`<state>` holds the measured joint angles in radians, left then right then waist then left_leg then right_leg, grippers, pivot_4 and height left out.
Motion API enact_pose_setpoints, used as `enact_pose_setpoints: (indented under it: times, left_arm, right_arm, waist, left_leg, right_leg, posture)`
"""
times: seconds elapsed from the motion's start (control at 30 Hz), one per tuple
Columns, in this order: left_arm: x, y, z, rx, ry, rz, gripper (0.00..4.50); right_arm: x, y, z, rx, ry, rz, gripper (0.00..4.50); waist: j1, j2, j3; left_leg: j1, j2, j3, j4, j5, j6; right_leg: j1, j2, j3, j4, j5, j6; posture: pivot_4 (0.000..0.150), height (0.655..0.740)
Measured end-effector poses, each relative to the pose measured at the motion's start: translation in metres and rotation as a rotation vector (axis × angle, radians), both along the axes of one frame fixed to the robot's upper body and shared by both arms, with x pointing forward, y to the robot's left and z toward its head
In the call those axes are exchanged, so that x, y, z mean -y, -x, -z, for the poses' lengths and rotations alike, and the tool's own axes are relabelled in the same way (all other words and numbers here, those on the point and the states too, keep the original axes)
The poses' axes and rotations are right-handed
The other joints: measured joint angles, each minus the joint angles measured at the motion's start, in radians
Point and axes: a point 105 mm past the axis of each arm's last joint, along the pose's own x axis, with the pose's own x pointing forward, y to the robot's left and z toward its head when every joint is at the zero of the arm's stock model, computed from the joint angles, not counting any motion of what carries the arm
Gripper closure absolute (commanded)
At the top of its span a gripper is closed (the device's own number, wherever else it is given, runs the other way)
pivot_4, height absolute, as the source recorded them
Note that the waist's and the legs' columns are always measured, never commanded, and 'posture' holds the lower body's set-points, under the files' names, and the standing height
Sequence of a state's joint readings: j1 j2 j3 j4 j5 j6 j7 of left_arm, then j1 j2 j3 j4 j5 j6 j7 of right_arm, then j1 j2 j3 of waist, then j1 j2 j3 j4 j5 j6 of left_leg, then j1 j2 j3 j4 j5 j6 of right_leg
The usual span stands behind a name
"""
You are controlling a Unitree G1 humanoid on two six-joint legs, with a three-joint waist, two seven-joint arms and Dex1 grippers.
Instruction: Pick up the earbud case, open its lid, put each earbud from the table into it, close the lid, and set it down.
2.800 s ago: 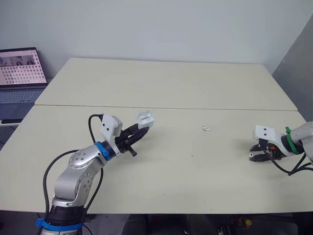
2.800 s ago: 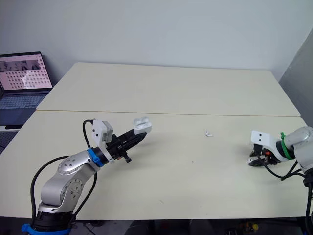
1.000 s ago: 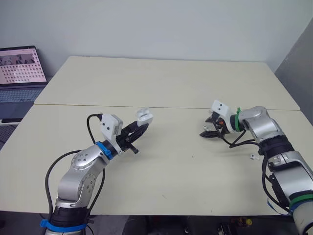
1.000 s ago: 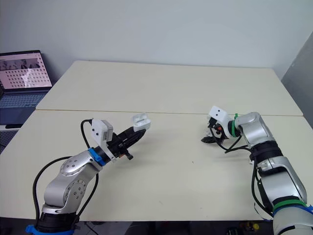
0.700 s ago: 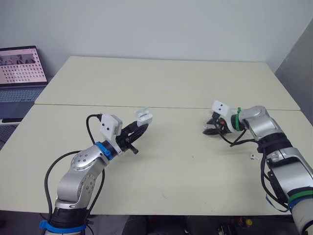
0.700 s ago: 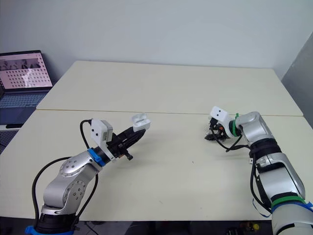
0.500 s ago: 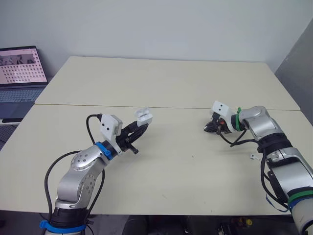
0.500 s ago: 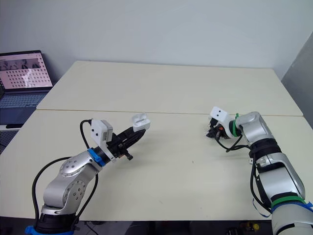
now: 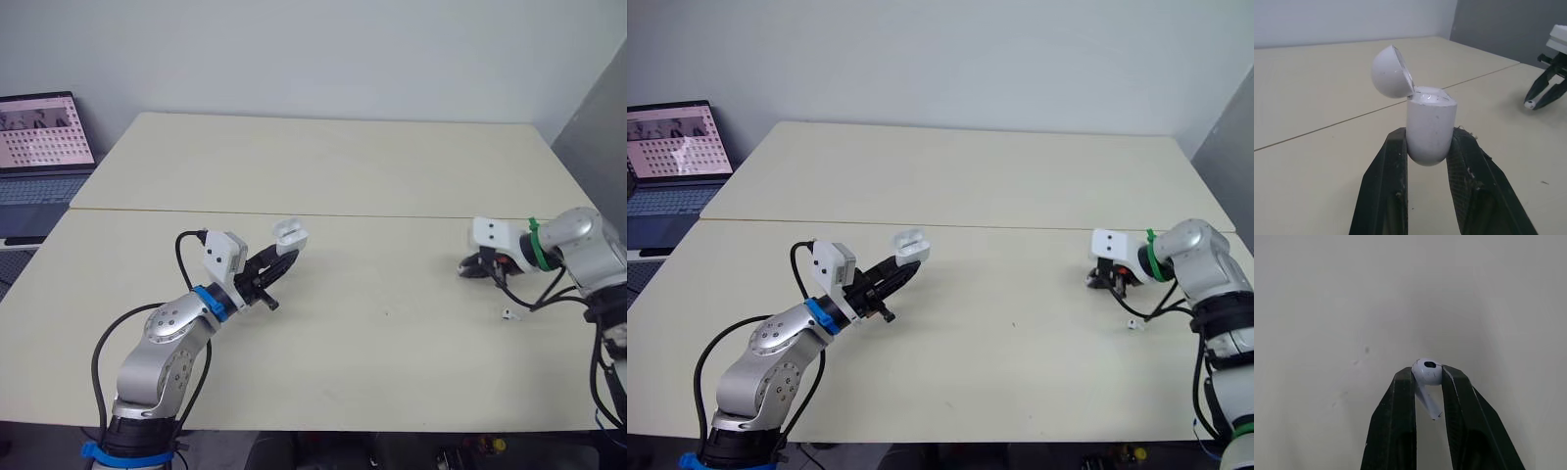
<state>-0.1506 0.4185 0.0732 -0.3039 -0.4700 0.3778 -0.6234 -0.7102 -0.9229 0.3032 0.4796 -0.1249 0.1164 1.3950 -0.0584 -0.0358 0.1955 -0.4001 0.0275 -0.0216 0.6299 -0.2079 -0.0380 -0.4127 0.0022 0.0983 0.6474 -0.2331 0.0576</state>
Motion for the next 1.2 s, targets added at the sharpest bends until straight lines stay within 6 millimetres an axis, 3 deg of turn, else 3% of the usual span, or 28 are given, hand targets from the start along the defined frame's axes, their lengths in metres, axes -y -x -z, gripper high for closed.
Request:
enact_pose_setpoints:
  times: [0.23,0.47,0.63,0.8,0.93,1.2]
  left_arm:
    - [0.001,0.000,0.000,0.001,0.001,0.005,3.78]
    - [0.002,0.000,0.000,0.002,-0.001,0.011,3.78]
    - [0.004,0.001,-0.001,0.004,-0.002,0.024,3.78]
    - [0.004,0.001,0.000,0.003,-0.003,0.025,3.78]
    - [0.004,0.001,0.000,0.000,-0.003,0.024,3.78]
    - [0.004,0.001,0.001,-0.003,-0.003,0.023,3.78]
  right_arm:
    - [0.005,0.027,0.012,-0.049,0.061,-0.046,4.11]
    - [0.017,0.021,0.011,-0.004,0.098,-0.023,4.11]
    - [0.040,0.009,0.007,0.038,0.157,0.042,4.11]
    - [0.045,0.007,0.007,0.036,0.155,0.050,4.11]
    - [0.046,0.003,0.007,0.047,0.143,0.067,2.79]
    - [0.047,0.003,0.006,0.032,0.133,0.078,2.79]
  waist:
    - [-0.001,0.000,0.000]
    - [0.001,0.000,0.000]
    - [0.001,0.000,0.000]
    - [0.001,0.000,0.000]
    - [0.001,0.000,0.000]
    - [0.001,0.000,0.000]
  left_leg:
    - [0.000,0.000,0.001,0.001,0.000,0.000]
    - [0.000,-0.001,0.001,0.002,0.000,0.000]
    - [0.000,-0.001,0.002,0.002,0.000,0.000]
    - [0.001,-0.001,0.001,0.002,0.000,0.000]
    - [0.002,-0.001,0.001,0.003,0.000,0.000]
    - [0.002,-0.001,0.001,0.003,0.000,0.000]
  right_leg:
    - [0.001,0.000,0.001,0.000,-0.001,-0.003]
    - [0.001,0.000,0.001,-0.001,-0.002,-0.003]
    - [0.002,-0.001,0.001,-0.001,-0.002,-0.003]
    - [0.002,-0.001,0.001,-0.001,-0.002,-0.003]
    - [0.004,-0.001,0.001,-0.001,-0.001,-0.003]
    - [0.004,-0.001,0.001,-0.001,-0.001,-0.003]
  posture:
    - [0.150,0.7400]
    - [0.150,0.7400]
    - [0.150,0.7400]
    - [0.150,0.7400]
    - [0.150,0.7400]
    - [0.150,0.7400]
